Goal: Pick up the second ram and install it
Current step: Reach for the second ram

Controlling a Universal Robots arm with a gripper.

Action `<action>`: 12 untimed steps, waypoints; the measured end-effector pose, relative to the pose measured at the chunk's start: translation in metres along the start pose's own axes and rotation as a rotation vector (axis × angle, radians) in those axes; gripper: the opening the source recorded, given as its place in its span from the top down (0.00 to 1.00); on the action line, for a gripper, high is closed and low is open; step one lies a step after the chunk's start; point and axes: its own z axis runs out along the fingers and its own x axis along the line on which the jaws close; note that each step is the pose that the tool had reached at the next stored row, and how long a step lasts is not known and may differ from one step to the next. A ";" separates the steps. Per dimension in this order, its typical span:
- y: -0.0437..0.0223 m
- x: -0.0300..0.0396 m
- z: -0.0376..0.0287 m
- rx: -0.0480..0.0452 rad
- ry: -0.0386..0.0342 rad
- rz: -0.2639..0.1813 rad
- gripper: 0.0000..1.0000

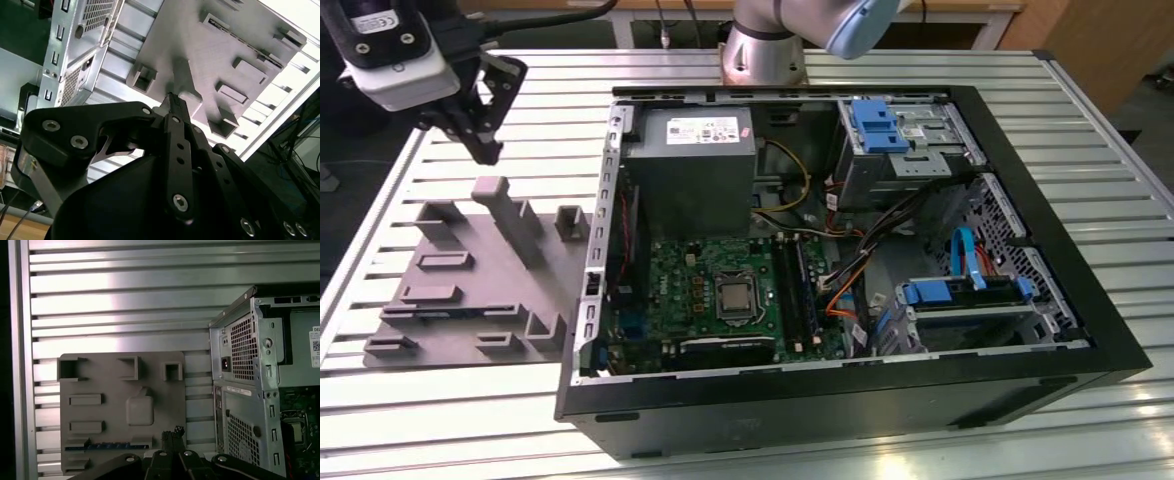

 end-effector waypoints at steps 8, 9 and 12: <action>-0.0018 0.0129 0.0030 0.0000 -0.0001 0.000 0.89; -0.0020 0.0145 0.0034 0.0000 0.0001 0.000 0.89; -0.0026 0.0189 0.0045 0.0000 -0.0001 0.000 0.89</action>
